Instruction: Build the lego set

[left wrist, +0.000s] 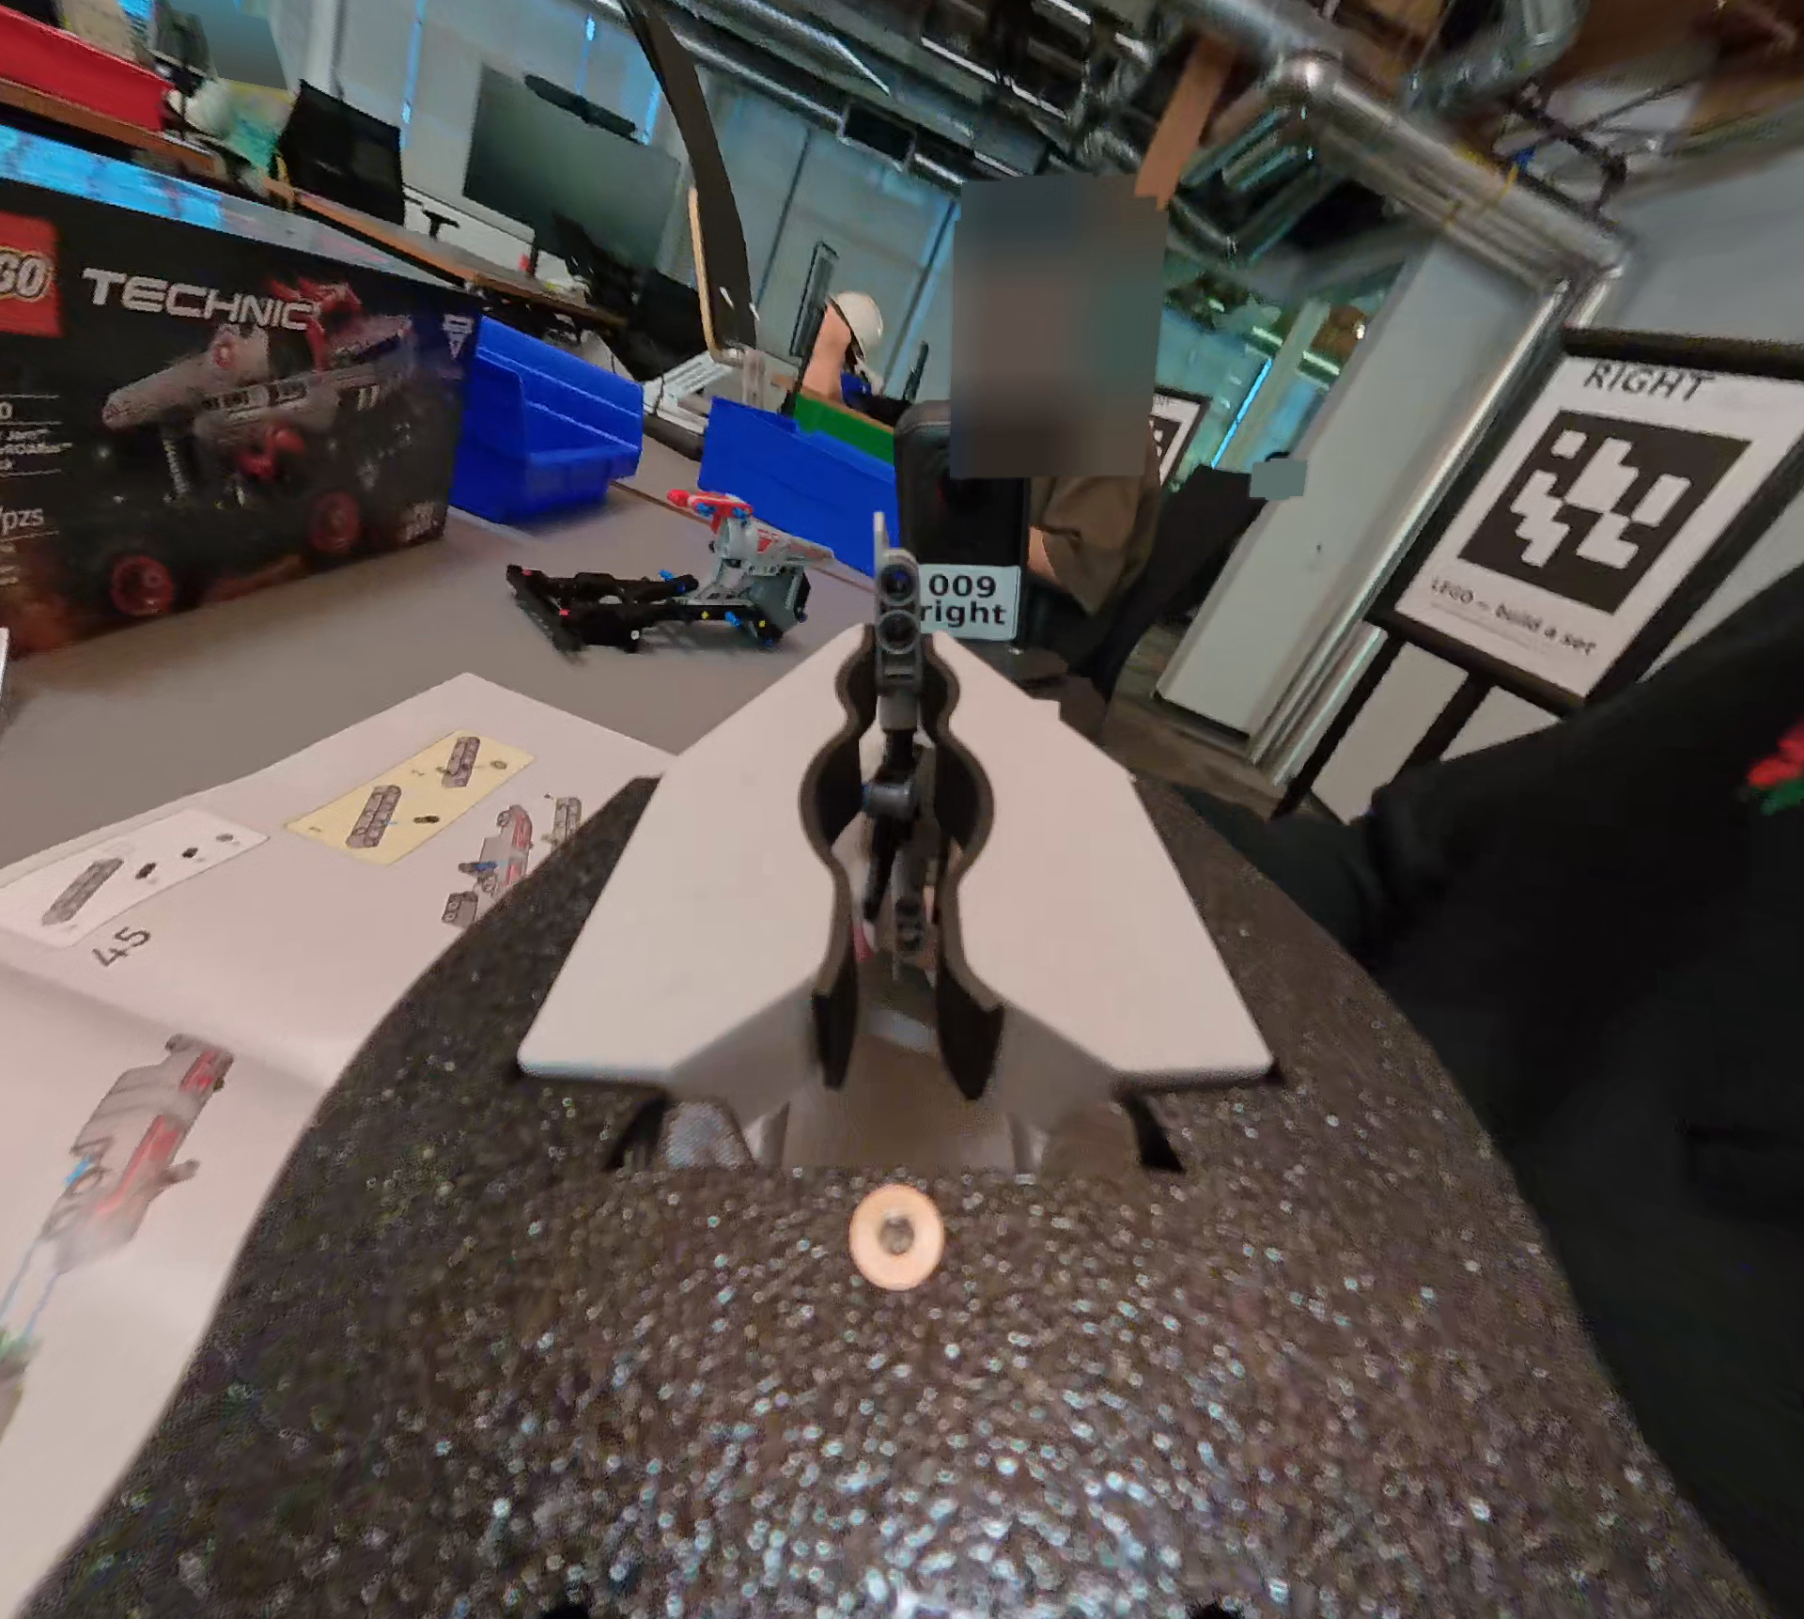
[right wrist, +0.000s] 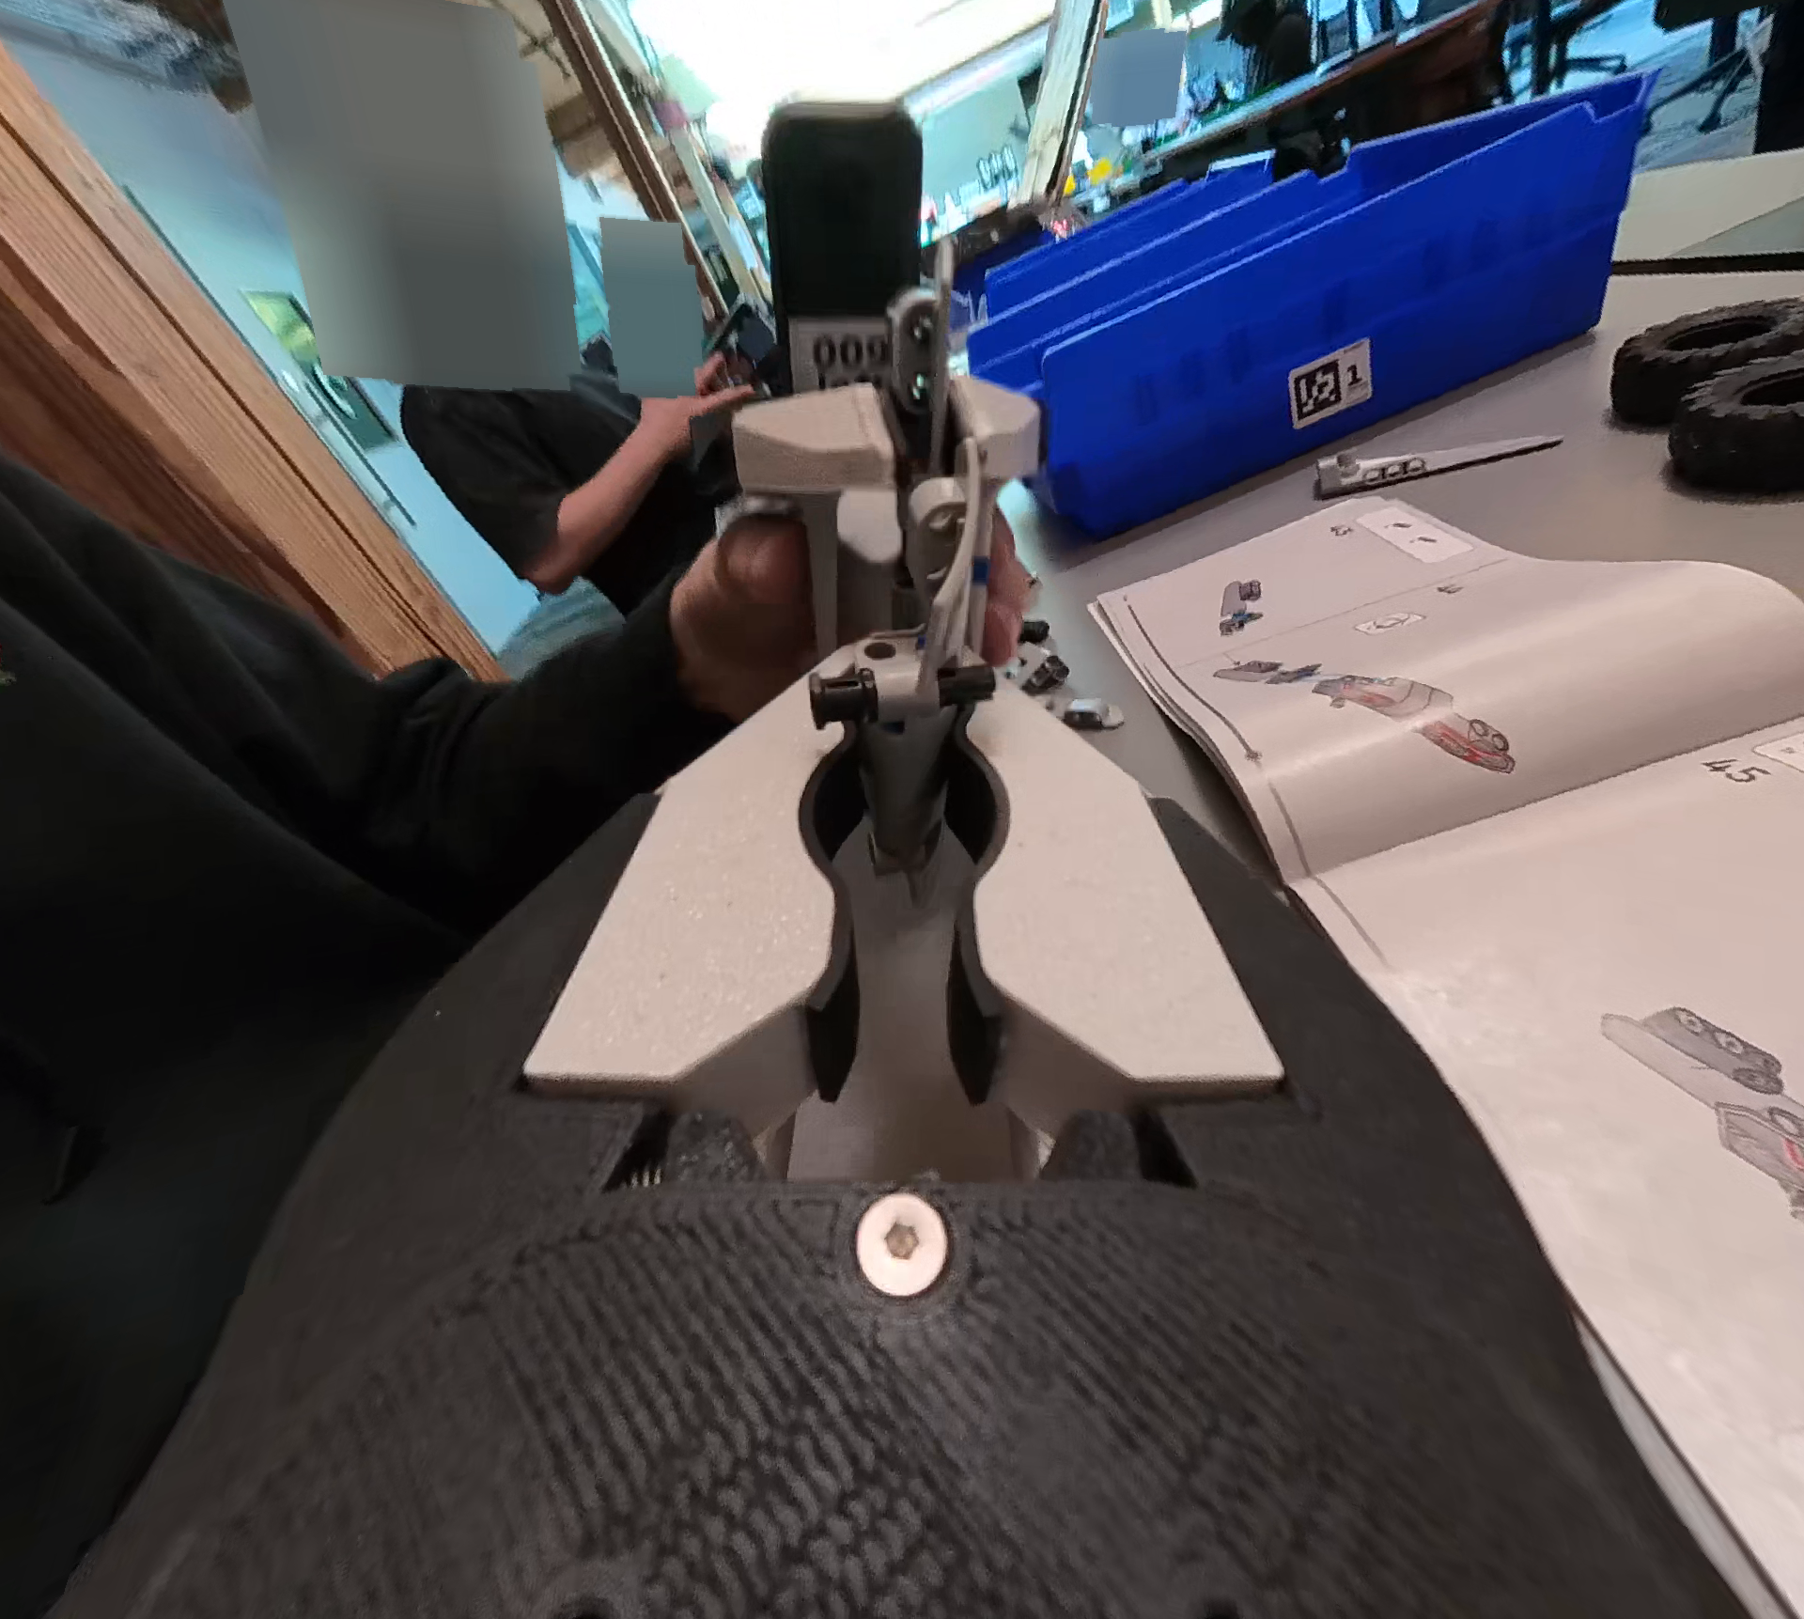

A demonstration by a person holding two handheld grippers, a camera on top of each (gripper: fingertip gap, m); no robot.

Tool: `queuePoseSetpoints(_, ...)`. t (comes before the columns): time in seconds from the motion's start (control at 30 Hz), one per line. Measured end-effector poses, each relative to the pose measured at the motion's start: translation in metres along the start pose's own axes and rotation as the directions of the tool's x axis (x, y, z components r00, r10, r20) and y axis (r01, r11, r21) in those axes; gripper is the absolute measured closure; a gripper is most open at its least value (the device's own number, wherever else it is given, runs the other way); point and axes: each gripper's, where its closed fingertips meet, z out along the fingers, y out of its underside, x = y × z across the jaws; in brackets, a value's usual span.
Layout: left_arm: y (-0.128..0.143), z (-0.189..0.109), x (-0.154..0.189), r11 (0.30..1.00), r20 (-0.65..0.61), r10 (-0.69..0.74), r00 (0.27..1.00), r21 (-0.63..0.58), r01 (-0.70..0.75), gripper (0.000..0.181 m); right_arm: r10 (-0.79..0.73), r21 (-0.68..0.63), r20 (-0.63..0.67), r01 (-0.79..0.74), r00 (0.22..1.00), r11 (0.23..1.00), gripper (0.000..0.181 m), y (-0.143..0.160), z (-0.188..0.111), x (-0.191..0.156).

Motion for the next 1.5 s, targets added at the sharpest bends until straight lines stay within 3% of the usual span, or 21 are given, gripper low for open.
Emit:
queuePoseSetpoints(0.17, 0.002, 0.003, -0.004, 0.997, -0.013, -0.071, 0.997, 0.034, 0.072, 0.176, 0.034, 0.074, -0.042, -0.031, 0.999, 0.997, 0.171, -0.009, -0.007, 0.009)
queuePoseSetpoints(0.47, 0.014, -0.009, -0.012, 0.992, 0.052, 0.009, 0.999, -0.124, -0.002, 0.176, 0.025, 0.073, -0.071, -0.020, 0.997, 0.997, 0.171, -0.011, -0.012, 0.015)
queuePoseSetpoints(0.67, -0.006, 0.001, -0.004, 0.998, 0.057, 0.023, 0.998, 0.052, -0.026, 0.177, -0.015, 0.018, -0.081, 0.016, 0.997, 1.000, 0.171, -0.004, -0.006, 0.012)
queuePoseSetpoints(0.93, -0.007, 0.007, -0.012, 0.974, 0.065, -0.084, 0.994, 0.215, 0.068, 0.176, 0.048, 0.155, -0.105, -0.031, 0.993, 0.987, 0.172, -0.019, -0.015, 0.019)
queuePoseSetpoints(1.27, 0.000, 0.001, -0.012, 0.999, 0.080, -0.039, 0.996, 0.029, 0.037, 0.177, 0.028, 0.121, -0.110, -0.015, 0.994, 0.993, 0.172, -0.015, -0.011, 0.017)
queuePoseSetpoints(1.5, 0.005, -0.001, -0.015, 0.992, 0.173, -0.002, 0.985, -0.123, 0.024, 0.177, 0.012, 0.062, -0.135, -0.004, 0.991, 0.998, 0.172, -0.008, -0.006, 0.019)
